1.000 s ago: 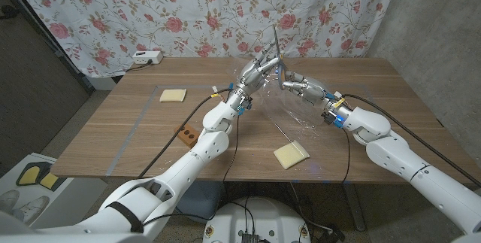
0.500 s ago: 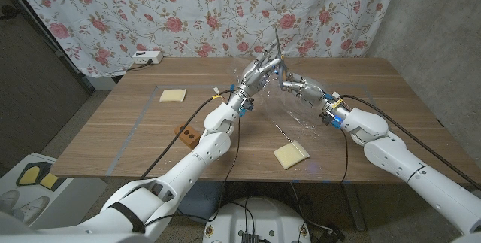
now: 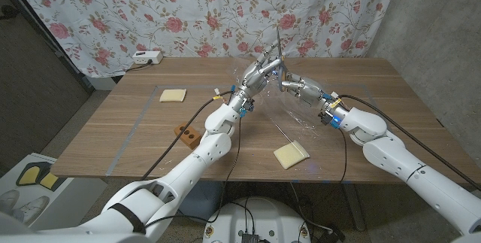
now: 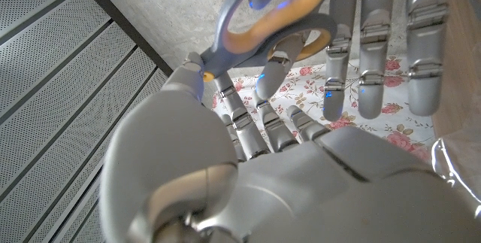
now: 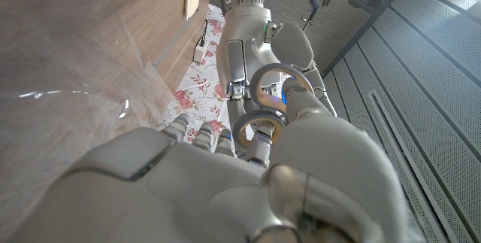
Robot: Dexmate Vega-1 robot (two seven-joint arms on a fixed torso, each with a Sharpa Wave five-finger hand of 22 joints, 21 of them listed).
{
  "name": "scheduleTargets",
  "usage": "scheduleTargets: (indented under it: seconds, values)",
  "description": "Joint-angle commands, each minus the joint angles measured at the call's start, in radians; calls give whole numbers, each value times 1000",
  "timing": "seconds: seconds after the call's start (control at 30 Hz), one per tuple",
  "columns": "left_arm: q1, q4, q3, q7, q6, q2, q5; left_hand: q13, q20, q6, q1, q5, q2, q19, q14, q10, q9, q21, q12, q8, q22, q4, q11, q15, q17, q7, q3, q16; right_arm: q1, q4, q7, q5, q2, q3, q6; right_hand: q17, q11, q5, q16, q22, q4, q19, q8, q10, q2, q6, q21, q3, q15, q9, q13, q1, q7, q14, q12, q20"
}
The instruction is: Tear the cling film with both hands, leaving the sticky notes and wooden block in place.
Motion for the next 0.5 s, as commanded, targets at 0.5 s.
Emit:
scheduleTargets:
  seconds: [0.5]
  values:
    - [4, 25, 0, -9, -16, -32, -6, 154, -2, 15, 0, 7, 7, -6, -17, 12, 2, 5, 3, 5, 3, 22, -5, -23, 3, -5, 29, 5, -21, -40, -68, -27, -6, 5, -12, 4, -31, -5, 4, 3, 12, 12, 8, 33, -32, 70, 2, -43, -15, 9, -4, -14, 38, -180, 12, 21]
